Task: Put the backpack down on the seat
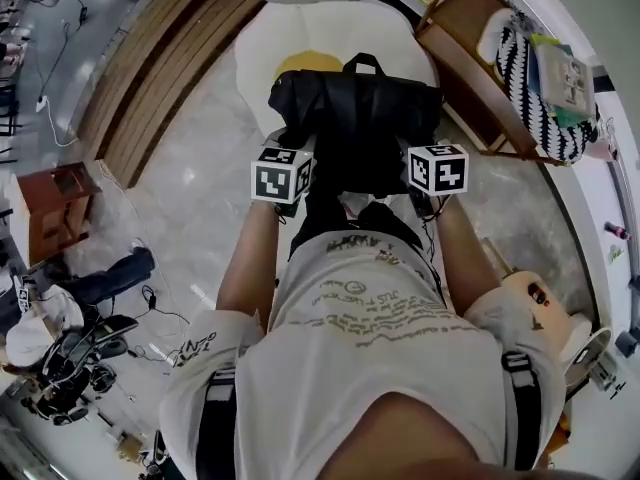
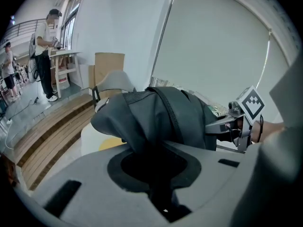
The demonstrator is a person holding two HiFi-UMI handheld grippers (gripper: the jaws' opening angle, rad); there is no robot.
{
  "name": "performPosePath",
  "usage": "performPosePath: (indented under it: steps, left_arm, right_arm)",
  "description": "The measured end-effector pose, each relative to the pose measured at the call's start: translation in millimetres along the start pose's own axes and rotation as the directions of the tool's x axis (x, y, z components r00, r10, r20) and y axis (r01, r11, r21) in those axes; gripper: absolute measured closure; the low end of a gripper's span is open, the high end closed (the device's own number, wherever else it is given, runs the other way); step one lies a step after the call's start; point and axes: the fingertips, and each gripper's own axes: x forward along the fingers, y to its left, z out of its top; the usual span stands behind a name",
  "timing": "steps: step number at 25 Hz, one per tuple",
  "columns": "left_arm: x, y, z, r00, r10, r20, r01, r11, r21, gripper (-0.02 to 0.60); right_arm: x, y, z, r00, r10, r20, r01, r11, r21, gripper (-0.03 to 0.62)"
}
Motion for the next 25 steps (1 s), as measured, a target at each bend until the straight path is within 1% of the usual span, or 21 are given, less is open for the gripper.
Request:
performPosePath:
  steps: [2,7,9,12,14,18,23,25]
  left_arm:
    - [14,4,-8,1.000,-0.016,-0.024,0.016,1.000,-0.005,0.520]
    - [54,15,-23,0.996,-0.050,-0.074,0.051,0.999,0.011,0.519]
    - [71,17,-31,0.992,-0.074,-0.099,0.075,0.997,0.010,0.518]
    - [99,20,-47,0.984,-0.118,-0.135,0.117,0.993,-0.016,0.518]
    - [117,24,-60,0.978,-0.134,-0.160,0.133,0.991,-0.017,0.518]
    - [150,35,-88,0.969,-0.136,-0.206,0.137,0.991,-0.013,0.519]
    - [190,44,-120,0.957,-0.155,-0.245,0.157,0.988,-0.011,0.519]
    - [207,48,-131,0.955,-0.147,-0.258,0.151,0.989,-0.005,0.519]
  right_arm:
    - [10,-6,-8,1.000,-0.015,-0.017,0.015,1.000,0.017,0.523]
    - [37,-27,-28,0.999,-0.040,-0.027,0.042,0.996,0.078,0.520]
    - [48,-38,-39,0.998,-0.053,-0.029,0.056,0.993,0.102,0.519]
    - [67,-55,-57,0.996,-0.083,-0.022,0.085,0.989,0.123,0.517]
    - [82,-65,-69,0.994,-0.107,-0.024,0.109,0.985,0.133,0.517]
    - [114,-81,-96,0.988,-0.141,-0.065,0.149,0.975,0.162,0.517]
    - [150,-104,-121,0.979,-0.164,-0.117,0.182,0.971,0.158,0.513]
    - [163,-113,-129,0.977,-0.167,-0.134,0.188,0.969,0.162,0.511]
